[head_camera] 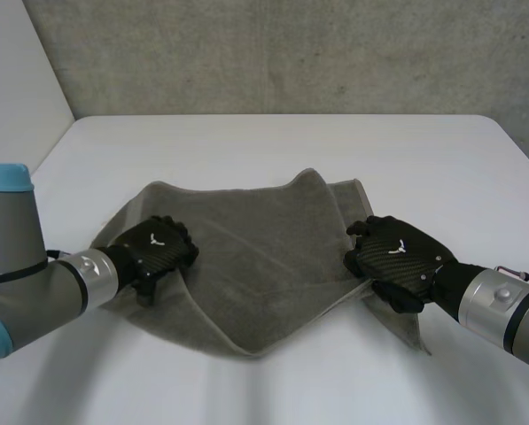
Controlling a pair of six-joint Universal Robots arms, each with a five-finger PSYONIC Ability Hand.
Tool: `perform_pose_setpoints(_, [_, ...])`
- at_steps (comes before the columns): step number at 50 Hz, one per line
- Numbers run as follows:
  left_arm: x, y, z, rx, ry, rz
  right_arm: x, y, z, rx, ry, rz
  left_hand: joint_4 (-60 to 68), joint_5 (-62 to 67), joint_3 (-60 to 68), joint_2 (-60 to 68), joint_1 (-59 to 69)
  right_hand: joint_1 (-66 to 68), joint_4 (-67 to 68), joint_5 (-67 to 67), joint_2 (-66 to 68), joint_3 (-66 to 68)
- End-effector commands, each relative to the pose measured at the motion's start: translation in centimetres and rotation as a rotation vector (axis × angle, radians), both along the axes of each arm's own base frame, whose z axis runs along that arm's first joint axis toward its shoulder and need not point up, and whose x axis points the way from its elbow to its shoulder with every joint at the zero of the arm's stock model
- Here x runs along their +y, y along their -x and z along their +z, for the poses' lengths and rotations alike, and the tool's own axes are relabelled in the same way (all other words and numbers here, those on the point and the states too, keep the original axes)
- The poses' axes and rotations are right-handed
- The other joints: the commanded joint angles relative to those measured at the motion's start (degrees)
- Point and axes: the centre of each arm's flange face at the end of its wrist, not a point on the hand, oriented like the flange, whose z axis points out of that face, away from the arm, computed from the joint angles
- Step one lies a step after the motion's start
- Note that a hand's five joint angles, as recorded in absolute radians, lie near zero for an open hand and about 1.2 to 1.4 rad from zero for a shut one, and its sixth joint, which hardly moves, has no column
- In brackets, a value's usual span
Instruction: Fold the towel.
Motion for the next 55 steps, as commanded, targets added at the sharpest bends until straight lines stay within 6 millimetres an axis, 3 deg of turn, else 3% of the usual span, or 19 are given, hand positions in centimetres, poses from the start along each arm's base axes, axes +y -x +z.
perform_pose_setpoints(1, [-0.6, 0.2, -0.7, -0.012, -0.011, -0.004, 0.1, 0.0, -0.2, 0.003, -0.005, 0.0, -3.76, -0.73, -3.3, -3.0, -3.32, 5.38, -4.35, 3.99, 5.97, -3.01])
perform_pose_setpoints(10, [-1.2, 0.2, -1.0, -0.022, -0.01, 0.006, -0.1, 0.2, -0.2, 0.005, -0.004, -0.008, -3.76, 3.13, -3.3, 0.87, 0.55, 5.38, -4.35, 3.99, 5.97, -3.01])
perform_pose_setpoints(15, [-1.2, 0.0, -0.8, -0.033, -0.008, 0.021, -0.2, 0.3, -0.2, 0.006, -0.002, -0.013, -3.76, 20.93, -3.3, 18.66, 18.34, 5.38, -4.35, 3.99, 5.97, -3.01])
perform_pose_setpoints(24, [0.0, -0.4, -0.6, -0.058, -0.079, 0.021, -0.7, 0.7, -0.1, 0.007, 0.001, -0.034, -3.76, 28.53, -3.3, 26.27, 25.95, 5.38, -4.35, 3.99, 5.97, -3.01])
perform_pose_setpoints(29, [0.7, -0.9, 0.1, -0.079, -0.087, 0.018, -0.7, 0.8, -0.1, 0.005, -0.003, -0.036, -3.76, 40.48, -3.3, 38.21, 37.89, 5.38, -4.35, 3.99, 5.97, -3.01])
perform_pose_setpoints(31, [1.3, -1.1, 0.8, -0.078, -0.069, 0.015, -0.5, 0.8, -0.2, 0.006, -0.016, -0.037, -3.76, 50.86, -3.3, 48.6, 48.27, 5.38, -4.35, 3.99, 5.97, -3.01])
perform_pose_setpoints(36, [2.2, -1.3, 1.3, -0.075, -0.062, 0.018, -0.1, 0.9, -0.4, 0.017, -0.07, -0.048, -3.76, 52.4, -3.3, 50.13, 49.81, 4.78, -4.35, 3.39, 5.36, -3.01])
perform_pose_setpoints(43, [2.9, -1.5, 1.8, -0.053, -0.062, 0.039, 0.2, 1.2, -1.3, 0.048, -0.173, -0.106, -3.76, 52.4, -3.3, 50.13, 49.81, -12.89, -4.35, -14.28, -12.31, -3.01])
perform_pose_setpoints(45, [3.0, -1.6, 1.8, -0.044, -0.066, 0.05, -0.1, 1.3, -1.8, 0.036, -0.22, -0.147, -3.76, 52.4, -3.3, 50.13, 49.81, -23.27, -4.35, -24.66, -22.68, -3.01])
perform_pose_setpoints(55, [0.8, -3.7, 3.5, 0.035, 0.025, 0.289, -0.6, 1.5, -2.0, -0.005, -0.285, -0.209, -3.76, 52.4, -3.3, 50.13, 49.81, -28.87, -4.35, -30.26, -28.29, -3.01])
